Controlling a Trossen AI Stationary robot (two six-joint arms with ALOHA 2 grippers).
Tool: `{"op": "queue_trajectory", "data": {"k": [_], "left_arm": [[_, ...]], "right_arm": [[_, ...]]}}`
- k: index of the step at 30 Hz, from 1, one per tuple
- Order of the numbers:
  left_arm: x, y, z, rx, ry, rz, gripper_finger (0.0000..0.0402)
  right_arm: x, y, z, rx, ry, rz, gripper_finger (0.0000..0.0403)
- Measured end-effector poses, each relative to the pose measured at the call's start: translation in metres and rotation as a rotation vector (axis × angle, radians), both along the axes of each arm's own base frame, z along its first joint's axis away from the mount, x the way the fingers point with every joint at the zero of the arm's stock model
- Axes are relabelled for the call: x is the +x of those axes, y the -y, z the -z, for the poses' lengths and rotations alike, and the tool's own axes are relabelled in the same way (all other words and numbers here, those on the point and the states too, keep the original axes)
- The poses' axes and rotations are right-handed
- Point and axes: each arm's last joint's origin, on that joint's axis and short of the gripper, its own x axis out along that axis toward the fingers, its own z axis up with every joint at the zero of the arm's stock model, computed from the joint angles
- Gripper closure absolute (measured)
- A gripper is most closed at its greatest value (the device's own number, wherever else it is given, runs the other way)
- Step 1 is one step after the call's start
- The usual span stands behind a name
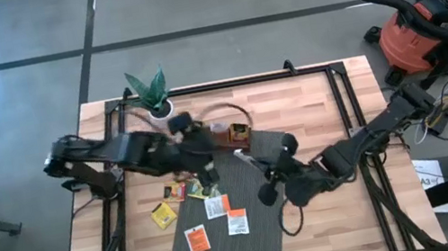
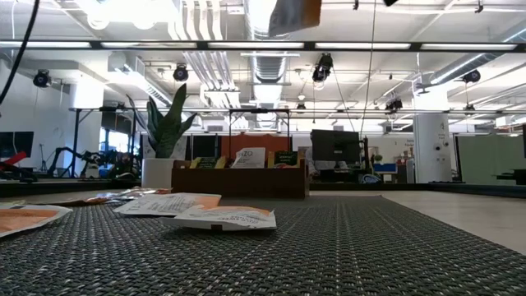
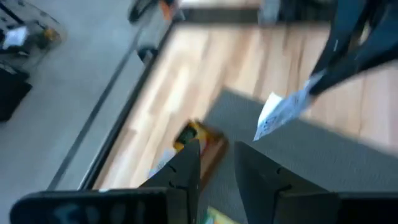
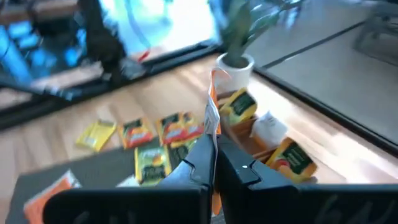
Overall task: Pick & Place Tea
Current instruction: Put the white tea bag into the middle compartment of the wooden organizer
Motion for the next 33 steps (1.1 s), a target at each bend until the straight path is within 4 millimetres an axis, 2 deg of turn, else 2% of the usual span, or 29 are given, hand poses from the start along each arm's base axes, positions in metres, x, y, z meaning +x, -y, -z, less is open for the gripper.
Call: {"op": "queue_trajectory", "data": {"k": [4, 7, 11, 17, 22, 26, 33], "left_arm": [[-0.023, -0.005, -0.028, -0.052, 0.188, -0.015, 0.031], [-0.033, -0.007, -0.038, -0.087, 0.307, 0.0, 0.031], [-0.043, -0.009, -0.035, -0.176, 0.4, 0.027, 0.031], [-0.046, -0.008, -0.018, -0.343, 0.533, 0.073, 0.031], [-0.051, -0.011, -0.015, -0.523, 0.683, 0.195, 0.031], [-0.045, -0.016, 0.002, -0.591, 0.646, 0.174, 0.031], [-0.022, -0.012, 0.018, -0.675, 0.546, 0.261, 0.031]], "right_arm": [[-0.013, -0.008, 0.003, 0.03, 0.132, 0.063, 0.0394], [-0.019, -0.009, 0.009, 0.067, 0.237, 0.053, 0.0394], [-0.025, -0.005, 0.015, 0.112, 0.434, 0.004, 0.0394], [-0.041, 0.008, 0.014, 0.127, 0.805, -0.2, 0.0394], [-0.041, 0.01, 0.021, 0.128, 0.829, -0.353, 0.0394], [-0.033, 0.008, 0.022, 0.153, 0.803, -0.455, 0.0394], [-0.023, 0.009, 0.02, 0.142, 0.751, -0.495, 0.0394]]}}
